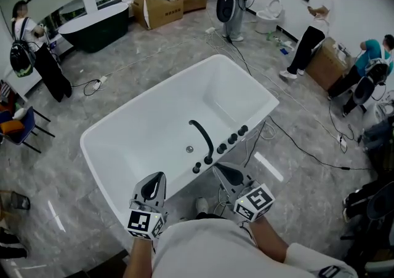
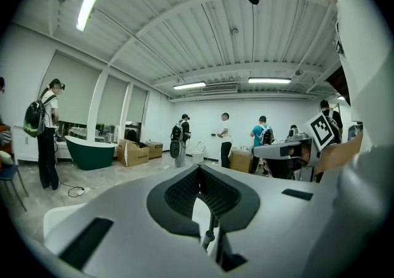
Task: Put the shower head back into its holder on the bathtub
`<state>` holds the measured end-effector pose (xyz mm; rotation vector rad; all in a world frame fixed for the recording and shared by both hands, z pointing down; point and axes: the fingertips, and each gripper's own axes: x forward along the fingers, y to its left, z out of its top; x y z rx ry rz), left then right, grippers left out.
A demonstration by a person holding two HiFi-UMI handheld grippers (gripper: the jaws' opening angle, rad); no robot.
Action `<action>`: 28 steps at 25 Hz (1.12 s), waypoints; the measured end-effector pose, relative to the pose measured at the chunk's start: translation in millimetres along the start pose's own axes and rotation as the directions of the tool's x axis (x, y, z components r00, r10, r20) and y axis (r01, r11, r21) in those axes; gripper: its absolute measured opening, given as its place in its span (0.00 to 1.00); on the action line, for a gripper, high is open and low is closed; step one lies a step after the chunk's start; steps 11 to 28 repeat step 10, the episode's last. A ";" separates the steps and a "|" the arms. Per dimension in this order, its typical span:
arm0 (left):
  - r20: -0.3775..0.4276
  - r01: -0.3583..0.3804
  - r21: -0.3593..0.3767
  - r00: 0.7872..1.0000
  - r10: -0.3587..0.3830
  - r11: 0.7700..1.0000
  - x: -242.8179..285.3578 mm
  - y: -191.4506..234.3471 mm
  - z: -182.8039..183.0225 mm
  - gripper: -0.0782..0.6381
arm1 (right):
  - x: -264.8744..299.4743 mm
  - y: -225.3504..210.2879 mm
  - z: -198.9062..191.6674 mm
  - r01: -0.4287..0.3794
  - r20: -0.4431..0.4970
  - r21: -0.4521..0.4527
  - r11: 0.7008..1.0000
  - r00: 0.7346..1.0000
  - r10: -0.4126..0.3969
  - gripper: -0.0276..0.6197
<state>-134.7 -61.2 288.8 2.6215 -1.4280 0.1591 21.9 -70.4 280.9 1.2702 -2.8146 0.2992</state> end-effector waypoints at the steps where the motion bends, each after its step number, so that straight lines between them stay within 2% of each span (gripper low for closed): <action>1: -0.002 0.002 0.000 1.000 -0.002 1.000 -0.1 -1.3 -1.1 0.12 | -1.0 0.7 -1.1 -0.001 -0.002 -0.002 1.000 1.000 0.001 0.07; 28: -0.014 -0.004 0.001 1.000 0.004 1.000 -6.3 2.1 -4.6 0.12 | 0.3 5.1 -0.8 0.009 -0.012 -0.013 1.000 1.000 -0.009 0.07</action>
